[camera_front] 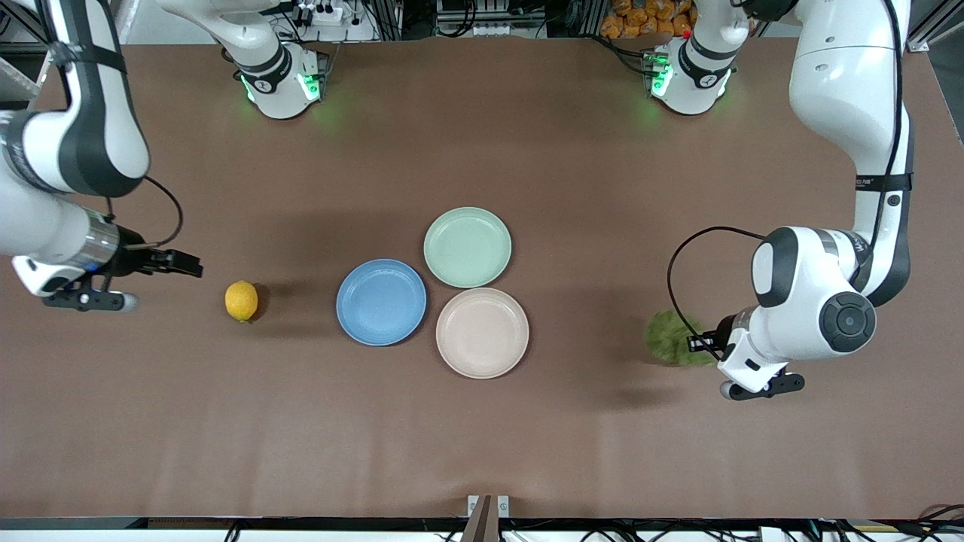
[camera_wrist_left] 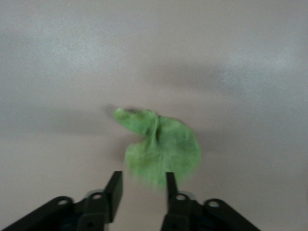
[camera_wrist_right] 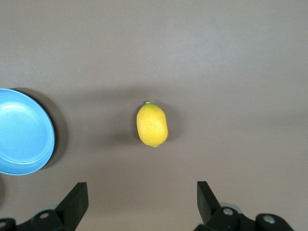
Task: Pick lemon and lettuce from blue and beige plates
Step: 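Open the left gripper to release the lettuce onto the table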
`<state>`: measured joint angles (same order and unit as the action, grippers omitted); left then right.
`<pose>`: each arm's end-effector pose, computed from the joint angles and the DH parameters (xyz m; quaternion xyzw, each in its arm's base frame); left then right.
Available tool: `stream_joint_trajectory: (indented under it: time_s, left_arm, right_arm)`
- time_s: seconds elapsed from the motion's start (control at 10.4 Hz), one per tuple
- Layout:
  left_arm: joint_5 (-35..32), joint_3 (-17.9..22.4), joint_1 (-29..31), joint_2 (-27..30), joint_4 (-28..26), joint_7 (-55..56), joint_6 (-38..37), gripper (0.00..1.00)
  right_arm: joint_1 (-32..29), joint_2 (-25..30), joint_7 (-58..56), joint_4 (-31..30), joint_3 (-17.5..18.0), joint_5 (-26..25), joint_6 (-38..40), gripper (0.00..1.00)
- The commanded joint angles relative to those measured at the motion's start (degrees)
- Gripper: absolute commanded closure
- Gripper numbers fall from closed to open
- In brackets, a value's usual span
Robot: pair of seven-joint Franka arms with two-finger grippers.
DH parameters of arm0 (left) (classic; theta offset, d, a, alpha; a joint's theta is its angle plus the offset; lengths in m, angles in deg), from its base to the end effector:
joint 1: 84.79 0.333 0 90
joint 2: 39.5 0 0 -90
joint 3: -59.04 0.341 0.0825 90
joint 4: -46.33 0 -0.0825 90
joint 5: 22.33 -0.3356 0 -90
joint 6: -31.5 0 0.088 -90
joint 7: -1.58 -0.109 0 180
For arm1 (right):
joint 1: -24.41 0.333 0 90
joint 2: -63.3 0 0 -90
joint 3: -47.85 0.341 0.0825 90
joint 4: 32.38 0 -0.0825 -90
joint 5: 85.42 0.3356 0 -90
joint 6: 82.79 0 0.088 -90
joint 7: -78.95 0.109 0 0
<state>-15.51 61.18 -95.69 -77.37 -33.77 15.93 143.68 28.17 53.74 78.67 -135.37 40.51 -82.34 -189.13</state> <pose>0.6761 -0.1182 0.3502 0.9954 0.0705 -0.0576 0.0314 0.5545 -0.0262 0.4859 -0.9978 0.0374 0.0529 0.0165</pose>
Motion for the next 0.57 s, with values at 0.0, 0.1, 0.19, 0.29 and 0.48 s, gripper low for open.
stream_joint_trajectory:
  time_s: [0.0, 0.1, 0.19, 0.29, 0.48]
  left_arm:
    - [0.82, -0.47, 0.53, 1.21, -0.05, -0.82, -0.56, 0.0]
    - [0.74, -0.38, 0.27, 1.91, -0.22, -0.64, -0.74, 0.0]
    - [0.56, -0.38, 0.18, 3.48, -1.18, -0.47, -1.0, 0.0]
    - [-0.05, -0.29, 0.09, 6.2, -3.89, -0.46, -1.09, 0.0]
    - [-2.86, -0.47, 0.36, 11.91, -10.91, -0.46, -0.48, 0.0]
  right_arm:
    - [0.55, 1.9, 0.72, 4.71, -0.75, -1.32, 6.99, 0.0]
    - [0.46, 2.52, 0.81, 5.95, -0.92, -1.4, 8.15, 0.0]
    - [0.11, 3.57, 0.72, 6.22, -1.01, -1.4, 8.86, 0.0]
    - [-0.07, 4.8, 0.72, 6.48, -0.92, -1.4, 9.47, 0.0]
    - [-0.33, 6.47, 0.63, 7.88, -0.66, -1.49, 10.88, 0.0]
